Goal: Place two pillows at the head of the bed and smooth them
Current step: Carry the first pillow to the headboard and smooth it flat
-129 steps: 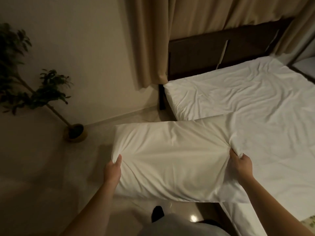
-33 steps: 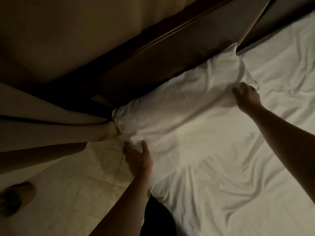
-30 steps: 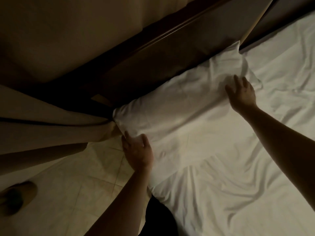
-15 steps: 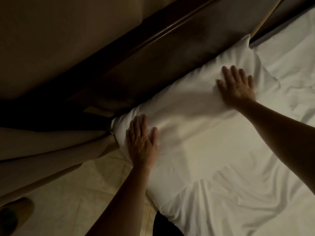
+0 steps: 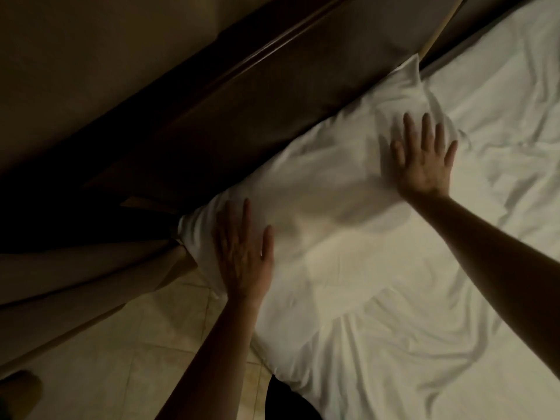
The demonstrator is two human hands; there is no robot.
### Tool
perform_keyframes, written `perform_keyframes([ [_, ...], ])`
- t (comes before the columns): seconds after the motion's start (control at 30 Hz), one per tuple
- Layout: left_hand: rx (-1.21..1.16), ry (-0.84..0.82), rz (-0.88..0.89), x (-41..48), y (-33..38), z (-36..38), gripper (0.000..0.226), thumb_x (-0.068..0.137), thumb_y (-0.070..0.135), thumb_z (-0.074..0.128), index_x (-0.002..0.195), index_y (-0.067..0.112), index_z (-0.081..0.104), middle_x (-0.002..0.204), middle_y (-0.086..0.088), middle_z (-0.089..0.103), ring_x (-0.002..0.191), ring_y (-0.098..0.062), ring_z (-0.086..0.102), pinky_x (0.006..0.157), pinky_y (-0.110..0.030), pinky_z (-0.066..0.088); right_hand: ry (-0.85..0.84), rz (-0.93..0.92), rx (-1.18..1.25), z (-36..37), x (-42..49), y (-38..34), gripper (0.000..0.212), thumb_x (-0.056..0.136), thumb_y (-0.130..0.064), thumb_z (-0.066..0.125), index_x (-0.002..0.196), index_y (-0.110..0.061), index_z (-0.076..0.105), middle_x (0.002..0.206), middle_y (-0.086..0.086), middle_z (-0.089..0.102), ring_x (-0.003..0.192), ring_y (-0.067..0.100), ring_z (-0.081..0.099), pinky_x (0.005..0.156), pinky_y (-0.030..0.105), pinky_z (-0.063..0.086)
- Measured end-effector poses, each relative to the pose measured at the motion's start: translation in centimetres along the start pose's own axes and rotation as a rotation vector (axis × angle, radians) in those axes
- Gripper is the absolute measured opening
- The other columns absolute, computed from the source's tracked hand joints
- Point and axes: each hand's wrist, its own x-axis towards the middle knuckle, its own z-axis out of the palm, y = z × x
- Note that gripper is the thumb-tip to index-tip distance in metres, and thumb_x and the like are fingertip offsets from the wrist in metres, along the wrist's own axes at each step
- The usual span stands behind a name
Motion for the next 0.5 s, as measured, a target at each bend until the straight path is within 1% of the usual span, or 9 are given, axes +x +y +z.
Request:
perform_keyframes([
  [0.07, -0.014, -0.029, 0.098, -0.6, 1.0, -0.1, 0.069, 0.103, 0.053, 0.04, 0.162, 0.027, 0.014, 0.17, -0.005, 0.01, 0.157, -0.025, 0.008, 0.125, -0.045, 0.012, -0.036, 0.014, 0.011, 0.6, -2.3, 1.1, 0.058, 0.102, -0.061, 0.016, 0.158, -0.047, 0.005, 0.17, -0.001, 0.008, 0.156, 0.03, 0.005, 0.12, 0.057, -0.002],
  [0.13, 0.029, -0.074, 0.121, -1.5, 0.9, 0.7, 0.067, 0.104, 0.054, 0.037, 0.162, 0.029, 0.013, 0.17, -0.004, 0.009, 0.157, -0.022, 0.007, 0.124, -0.046, 0.015, -0.088, 0.107, 0.038, 1.3, -4.3, 3.0, 0.057, 0.101, -0.062, 0.014, 0.156, -0.051, 0.002, 0.17, -0.005, 0.003, 0.156, 0.025, 0.001, 0.121, 0.057, -0.003],
  [0.2, 0.083, -0.086, 0.11, -2.3, 0.2, 1.6, 0.065, 0.104, 0.054, 0.035, 0.161, 0.029, 0.016, 0.169, -0.004, 0.014, 0.157, -0.021, 0.011, 0.122, -0.046, 0.02, -0.088, 0.229, 0.072, 2.1, -5.6, 5.2, 0.059, 0.1, -0.063, 0.011, 0.157, -0.049, 0.003, 0.17, -0.005, 0.002, 0.156, 0.021, 0.001, 0.122, 0.056, -0.001],
  [0.27, 0.11, -0.082, 0.114, -2.5, -0.3, 2.2, 0.064, 0.104, 0.054, 0.035, 0.161, 0.029, 0.019, 0.169, -0.004, 0.017, 0.156, -0.021, 0.012, 0.122, -0.045, 0.021, -0.086, 0.317, 0.101, 2.7, -6.1, 6.5, 0.062, 0.099, -0.065, 0.009, 0.158, -0.046, 0.002, 0.17, -0.004, 0.003, 0.156, 0.02, 0.001, 0.123, 0.053, 0.0],
  [0.37, 0.101, -0.06, 0.128, -2.4, -0.4, 2.3, 0.063, 0.104, 0.053, 0.036, 0.16, 0.028, 0.022, 0.168, -0.005, 0.021, 0.156, -0.02, 0.015, 0.122, -0.044, 0.021, -0.116, 0.335, 0.109, 3.1, -5.8, 6.7, 0.065, 0.097, -0.068, 0.006, 0.157, -0.046, -0.001, 0.17, -0.005, 0.001, 0.156, 0.019, 0.0, 0.124, 0.05, -0.001],
  [0.5, 0.081, -0.075, 0.129, -2.5, -0.5, 1.8, 0.062, 0.104, 0.053, 0.036, 0.16, 0.029, 0.023, 0.167, -0.004, 0.022, 0.156, -0.02, 0.016, 0.122, -0.042, 0.02, -0.18, 0.333, 0.141, 2.2, -5.0, 6.6, 0.066, 0.097, -0.065, 0.013, 0.158, -0.043, 0.003, 0.17, -0.002, 0.003, 0.156, 0.022, 0.001, 0.123, 0.052, 0.002],
])
